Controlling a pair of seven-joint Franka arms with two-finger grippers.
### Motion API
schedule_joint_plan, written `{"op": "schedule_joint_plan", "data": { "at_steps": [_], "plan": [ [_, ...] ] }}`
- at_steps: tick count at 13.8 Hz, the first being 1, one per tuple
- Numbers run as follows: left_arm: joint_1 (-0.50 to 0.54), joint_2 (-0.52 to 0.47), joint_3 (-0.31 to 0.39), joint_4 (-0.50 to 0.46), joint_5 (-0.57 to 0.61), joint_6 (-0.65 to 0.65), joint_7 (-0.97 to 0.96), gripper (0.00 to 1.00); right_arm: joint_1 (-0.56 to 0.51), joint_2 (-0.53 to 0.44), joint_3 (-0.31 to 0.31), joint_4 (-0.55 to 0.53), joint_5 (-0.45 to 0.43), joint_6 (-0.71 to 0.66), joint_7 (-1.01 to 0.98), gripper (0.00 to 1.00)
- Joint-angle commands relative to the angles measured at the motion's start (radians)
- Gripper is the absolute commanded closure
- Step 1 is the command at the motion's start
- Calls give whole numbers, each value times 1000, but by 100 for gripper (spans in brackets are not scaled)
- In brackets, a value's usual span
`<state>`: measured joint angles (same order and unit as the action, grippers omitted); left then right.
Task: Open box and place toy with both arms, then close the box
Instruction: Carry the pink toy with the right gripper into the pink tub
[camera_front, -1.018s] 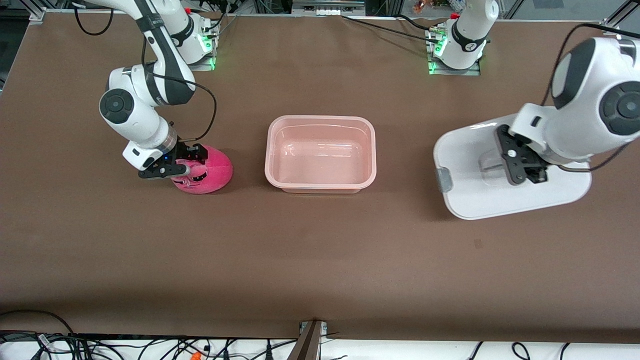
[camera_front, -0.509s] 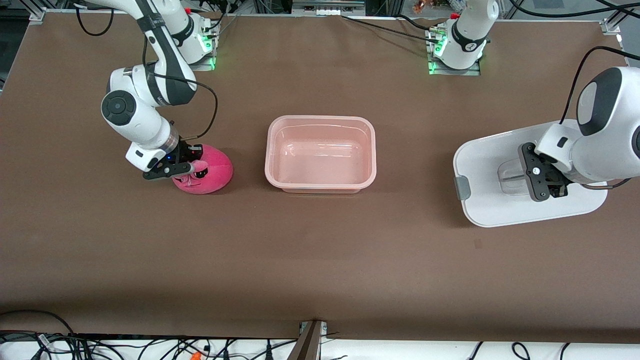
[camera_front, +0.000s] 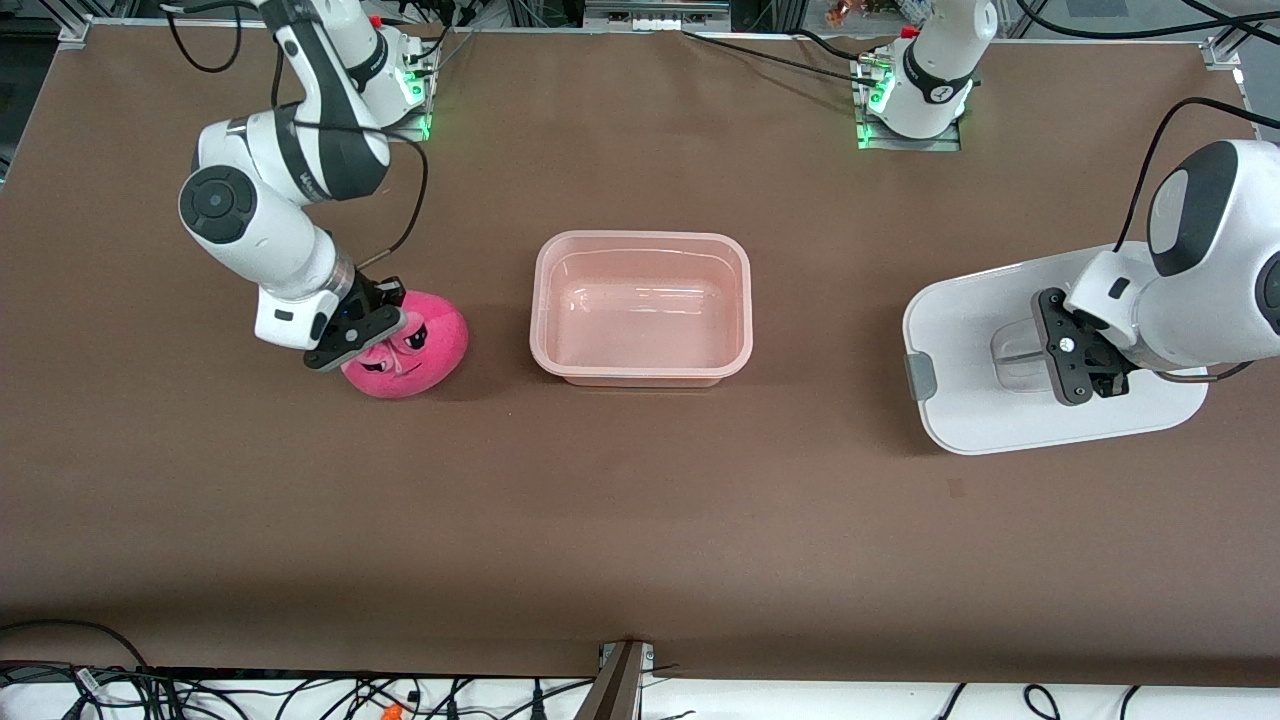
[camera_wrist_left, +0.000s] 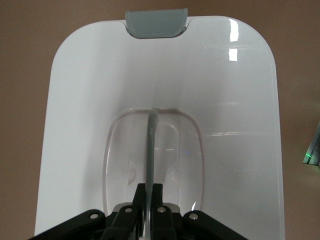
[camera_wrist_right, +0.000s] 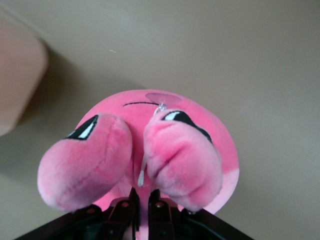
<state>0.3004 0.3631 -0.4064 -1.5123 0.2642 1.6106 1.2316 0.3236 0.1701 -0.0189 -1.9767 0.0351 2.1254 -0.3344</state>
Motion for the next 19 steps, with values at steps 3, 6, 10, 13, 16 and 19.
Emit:
{"op": "schedule_joint_plan", "data": {
  "at_steps": [3,6,10,13,16,19],
  "plan": [
    [2,13,-8,32,7,-17,16,100,162,40,22,211,6,-113,-99,100],
    [2,13,-8,34,7,-17,17,100,319,115,22,370,-94,-207,-145,100],
    [-1,13,-8,34,9,-17,14,100,442,169,22,427,-152,-274,-189,100],
    [0,13,-8,32,7,-17,14,100,485,200,22,427,-155,-272,-183,100],
    [2,16,-8,34,6,-17,9,100,505,253,20,432,-158,-268,-181,100],
    [-3,19,-8,38,-20,-18,2,100,509,356,20,501,-155,-259,-173,100]
  ]
}}
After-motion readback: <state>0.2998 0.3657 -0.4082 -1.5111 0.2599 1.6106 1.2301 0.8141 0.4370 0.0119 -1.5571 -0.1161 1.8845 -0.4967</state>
